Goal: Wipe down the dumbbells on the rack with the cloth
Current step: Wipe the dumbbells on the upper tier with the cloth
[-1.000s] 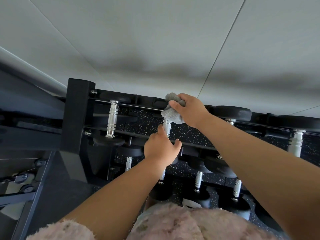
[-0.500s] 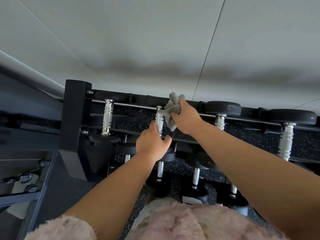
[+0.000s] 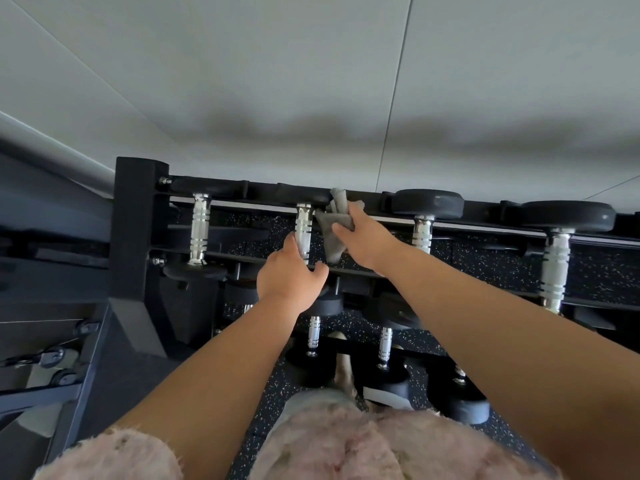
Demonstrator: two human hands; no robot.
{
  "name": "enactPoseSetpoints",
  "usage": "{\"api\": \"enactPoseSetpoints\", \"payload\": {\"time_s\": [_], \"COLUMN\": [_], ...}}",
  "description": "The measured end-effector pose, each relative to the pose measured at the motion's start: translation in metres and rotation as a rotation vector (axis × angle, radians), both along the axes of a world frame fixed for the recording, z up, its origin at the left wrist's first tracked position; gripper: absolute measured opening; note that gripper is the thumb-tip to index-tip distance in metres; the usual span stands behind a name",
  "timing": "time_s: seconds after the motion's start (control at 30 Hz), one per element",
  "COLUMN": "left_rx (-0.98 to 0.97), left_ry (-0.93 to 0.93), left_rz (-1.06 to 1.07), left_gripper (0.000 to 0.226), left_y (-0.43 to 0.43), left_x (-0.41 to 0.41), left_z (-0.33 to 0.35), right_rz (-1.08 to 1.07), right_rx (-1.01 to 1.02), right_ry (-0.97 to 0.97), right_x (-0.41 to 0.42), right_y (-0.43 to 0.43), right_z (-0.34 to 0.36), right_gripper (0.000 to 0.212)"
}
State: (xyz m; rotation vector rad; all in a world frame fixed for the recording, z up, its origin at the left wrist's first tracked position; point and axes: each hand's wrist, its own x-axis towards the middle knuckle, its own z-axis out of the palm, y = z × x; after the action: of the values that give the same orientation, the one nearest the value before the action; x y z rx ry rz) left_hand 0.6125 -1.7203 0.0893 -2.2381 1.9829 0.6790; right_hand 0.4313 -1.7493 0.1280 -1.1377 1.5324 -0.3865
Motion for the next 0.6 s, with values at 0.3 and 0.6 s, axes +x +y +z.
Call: {"api": "enactPoseSetpoints", "payload": {"time_s": [0.3, 0.6], "left_rx": [0.026, -0.103], "left_ry": [0.029, -0.003], "left_rz": [-0.004, -0.114], "left_gripper": [0.068, 0.078], "left_y": [0.002, 0.006], "left_x": [0.002, -0.001], "left_z": [0.002, 0.005], "right_rz": [-0.235, -0.08], "right_rx": [-0.191, -0.244], "right_ry": [0.118, 0.807], "right_x": [-0.027, -0.095], "right_y": [0.046, 0.032], "right_z": [0.05, 0.053], "right_gripper": [0.012, 0.048]}}
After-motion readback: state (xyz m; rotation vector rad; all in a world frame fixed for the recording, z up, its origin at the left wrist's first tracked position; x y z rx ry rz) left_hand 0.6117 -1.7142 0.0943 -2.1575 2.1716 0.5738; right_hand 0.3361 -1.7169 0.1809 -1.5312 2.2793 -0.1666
